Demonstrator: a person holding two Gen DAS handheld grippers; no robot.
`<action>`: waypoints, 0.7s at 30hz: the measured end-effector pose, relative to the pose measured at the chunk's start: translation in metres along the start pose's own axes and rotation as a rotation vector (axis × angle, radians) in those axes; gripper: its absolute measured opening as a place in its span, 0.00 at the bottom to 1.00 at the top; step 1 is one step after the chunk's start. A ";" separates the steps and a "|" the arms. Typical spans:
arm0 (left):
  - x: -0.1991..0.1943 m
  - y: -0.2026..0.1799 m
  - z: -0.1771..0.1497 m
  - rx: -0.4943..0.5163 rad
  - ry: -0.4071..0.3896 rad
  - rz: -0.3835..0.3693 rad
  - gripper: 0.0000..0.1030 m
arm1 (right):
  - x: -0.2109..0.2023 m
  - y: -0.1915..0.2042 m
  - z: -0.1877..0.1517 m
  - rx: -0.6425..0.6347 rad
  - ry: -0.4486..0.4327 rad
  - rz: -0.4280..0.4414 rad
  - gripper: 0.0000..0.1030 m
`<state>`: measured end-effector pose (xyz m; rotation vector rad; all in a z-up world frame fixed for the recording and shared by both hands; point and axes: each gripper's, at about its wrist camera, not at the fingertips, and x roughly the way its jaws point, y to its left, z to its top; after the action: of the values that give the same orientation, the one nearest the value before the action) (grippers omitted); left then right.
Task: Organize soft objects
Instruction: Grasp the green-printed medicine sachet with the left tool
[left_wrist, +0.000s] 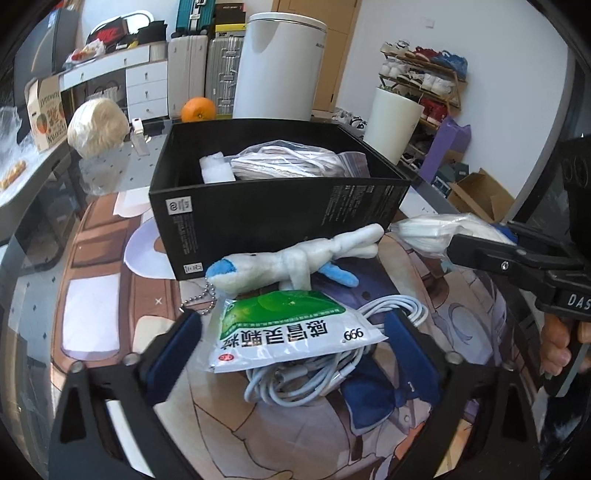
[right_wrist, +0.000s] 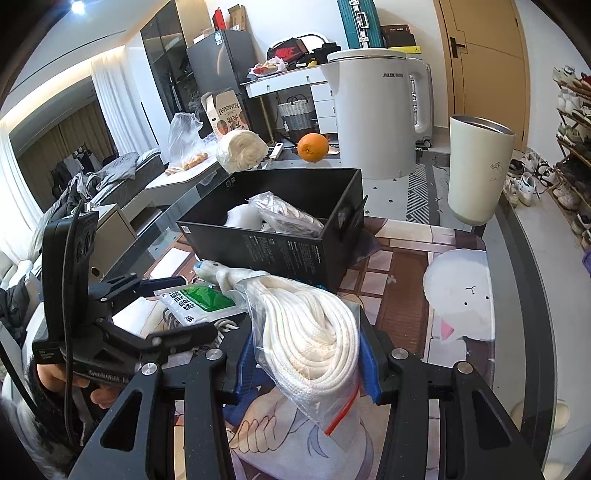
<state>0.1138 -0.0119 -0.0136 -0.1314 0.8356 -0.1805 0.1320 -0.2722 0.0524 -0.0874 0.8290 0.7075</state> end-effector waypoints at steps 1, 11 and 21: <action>0.000 0.002 0.000 -0.011 0.001 -0.013 0.85 | 0.000 0.000 0.000 0.001 0.001 0.000 0.45; -0.008 0.006 -0.003 -0.020 -0.024 -0.053 0.69 | 0.001 0.002 0.001 -0.005 -0.006 0.004 0.45; -0.021 0.009 -0.009 -0.011 -0.051 -0.063 0.54 | -0.002 0.008 0.003 -0.020 -0.019 0.007 0.45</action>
<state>0.0945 0.0004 -0.0062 -0.1718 0.7819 -0.2308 0.1279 -0.2663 0.0570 -0.0960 0.8045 0.7220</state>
